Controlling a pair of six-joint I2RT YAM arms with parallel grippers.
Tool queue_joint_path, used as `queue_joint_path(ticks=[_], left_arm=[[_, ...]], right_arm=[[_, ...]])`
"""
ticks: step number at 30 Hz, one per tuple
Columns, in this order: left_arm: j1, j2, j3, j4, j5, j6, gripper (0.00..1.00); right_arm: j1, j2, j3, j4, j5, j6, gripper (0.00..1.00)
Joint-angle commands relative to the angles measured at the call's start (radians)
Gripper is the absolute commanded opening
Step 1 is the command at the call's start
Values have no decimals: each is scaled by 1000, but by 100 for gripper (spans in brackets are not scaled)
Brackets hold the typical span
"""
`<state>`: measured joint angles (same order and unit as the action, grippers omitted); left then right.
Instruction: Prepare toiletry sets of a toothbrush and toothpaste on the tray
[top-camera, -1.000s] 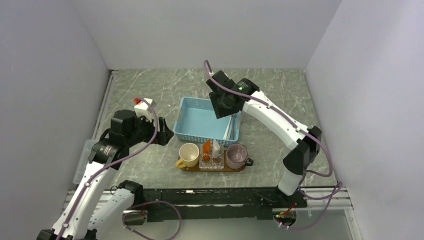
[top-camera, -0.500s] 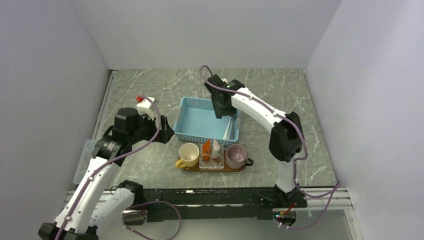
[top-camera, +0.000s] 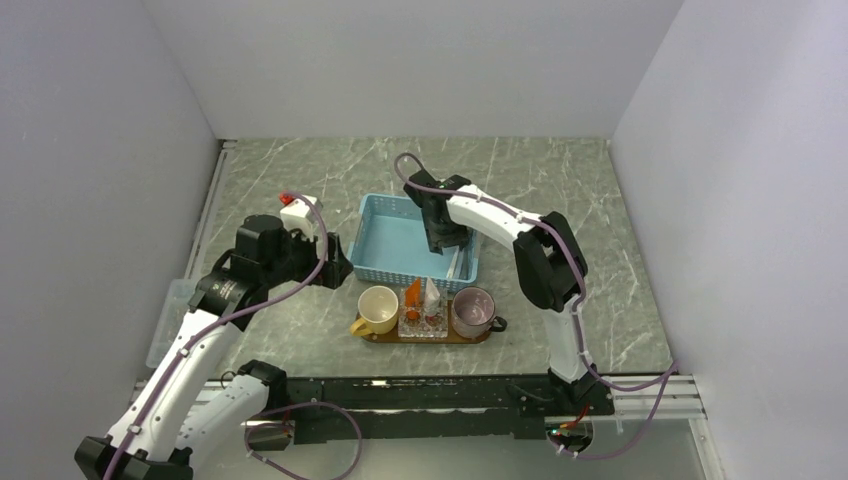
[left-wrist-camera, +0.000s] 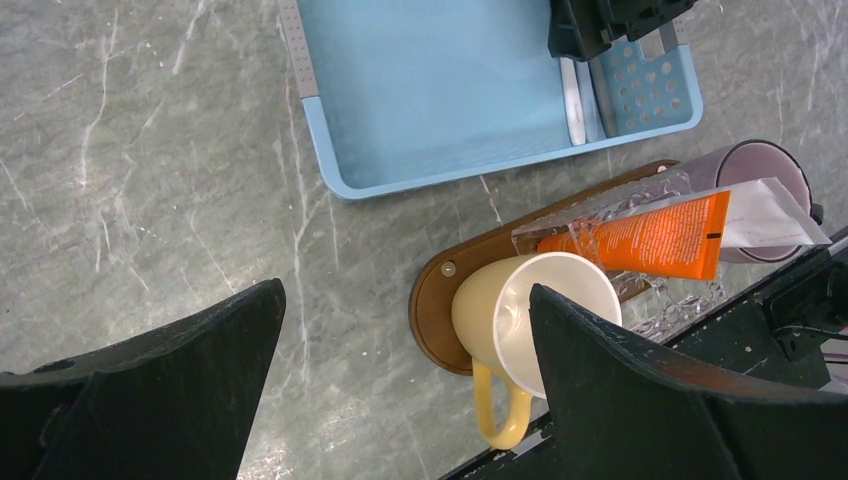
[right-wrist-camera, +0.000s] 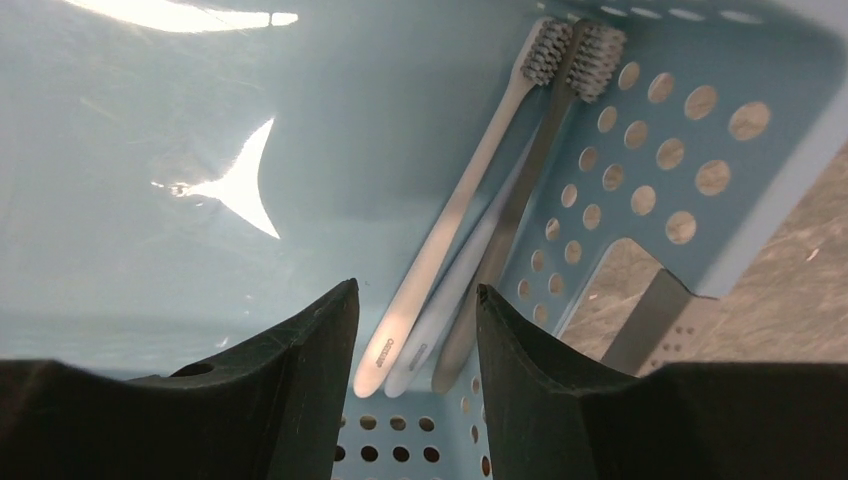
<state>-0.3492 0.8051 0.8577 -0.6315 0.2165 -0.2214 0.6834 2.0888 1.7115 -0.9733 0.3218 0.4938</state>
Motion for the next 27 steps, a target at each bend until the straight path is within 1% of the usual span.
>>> queue_joint_path(ticks=[1,16,27], left_arm=[[-14,-8,14,35,-17,24,99],[-20,-4,14,36,-20,25,99],[-20,5,15,38,-20,25,99]], right_arm=[[-28,-7,-51,67,-33,43,50],[-69,-7,-128,115,-76,58,54],[-79,-5,-181,199,-267,32,53]])
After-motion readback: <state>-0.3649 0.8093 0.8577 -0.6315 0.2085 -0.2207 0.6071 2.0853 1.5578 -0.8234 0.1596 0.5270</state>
